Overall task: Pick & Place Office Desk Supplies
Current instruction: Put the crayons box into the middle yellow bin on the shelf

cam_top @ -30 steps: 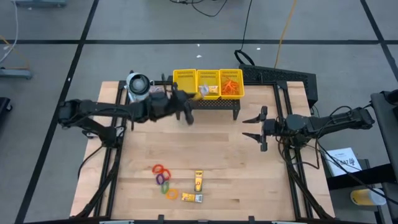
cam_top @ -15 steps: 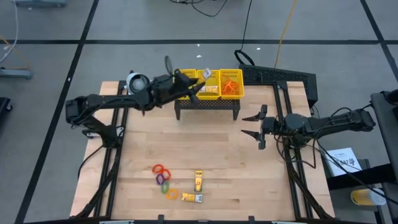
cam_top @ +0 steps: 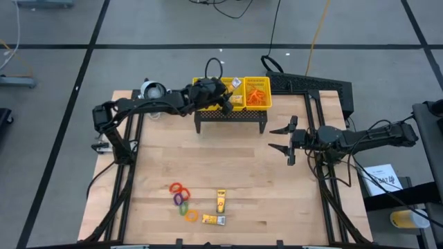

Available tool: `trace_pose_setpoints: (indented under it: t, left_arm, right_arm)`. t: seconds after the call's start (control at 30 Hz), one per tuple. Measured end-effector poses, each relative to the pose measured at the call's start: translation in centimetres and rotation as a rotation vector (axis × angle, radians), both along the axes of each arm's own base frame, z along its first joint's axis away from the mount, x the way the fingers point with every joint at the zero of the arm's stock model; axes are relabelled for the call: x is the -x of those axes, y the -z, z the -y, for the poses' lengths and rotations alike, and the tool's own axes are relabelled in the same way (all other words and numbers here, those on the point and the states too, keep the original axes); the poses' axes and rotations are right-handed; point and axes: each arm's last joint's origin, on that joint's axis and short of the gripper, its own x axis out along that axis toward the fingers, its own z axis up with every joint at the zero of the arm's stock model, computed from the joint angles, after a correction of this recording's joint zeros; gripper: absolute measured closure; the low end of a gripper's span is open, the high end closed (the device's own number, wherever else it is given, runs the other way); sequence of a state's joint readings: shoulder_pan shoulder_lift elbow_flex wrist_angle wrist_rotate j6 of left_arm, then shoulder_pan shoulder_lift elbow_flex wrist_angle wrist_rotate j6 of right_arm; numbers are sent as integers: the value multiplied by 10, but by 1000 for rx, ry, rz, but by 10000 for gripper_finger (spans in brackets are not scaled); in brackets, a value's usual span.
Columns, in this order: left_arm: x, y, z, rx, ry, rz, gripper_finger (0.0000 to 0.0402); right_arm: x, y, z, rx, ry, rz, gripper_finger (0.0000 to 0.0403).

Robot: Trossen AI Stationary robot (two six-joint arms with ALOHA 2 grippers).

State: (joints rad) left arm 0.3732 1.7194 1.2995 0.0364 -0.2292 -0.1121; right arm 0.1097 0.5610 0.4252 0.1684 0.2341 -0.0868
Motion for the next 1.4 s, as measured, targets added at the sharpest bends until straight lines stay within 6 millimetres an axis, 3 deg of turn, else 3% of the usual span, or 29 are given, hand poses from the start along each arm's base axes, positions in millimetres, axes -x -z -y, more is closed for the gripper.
trace_pose_setpoints:
  t: [0.73, 1.13, 1.27, 1.4]
  left_arm:
    - [2, 1, -1, 126, -71, 72, 286]
    - [2, 1, -1, 118, -66, 68, 169]
    - [1, 0, 0, 61, -33, 28, 146]
    - [8, -15, 8, -34, 21, -8, 134]
  right_arm:
    - [0, 0, 0, 4, 0, -1, 188]
    - [0, 0, 0, 4, -1, -1, 188]
    - [0, 0, 0, 4, -1, -1, 188]
    - [0, 0, 0, 4, -1, -1, 188]
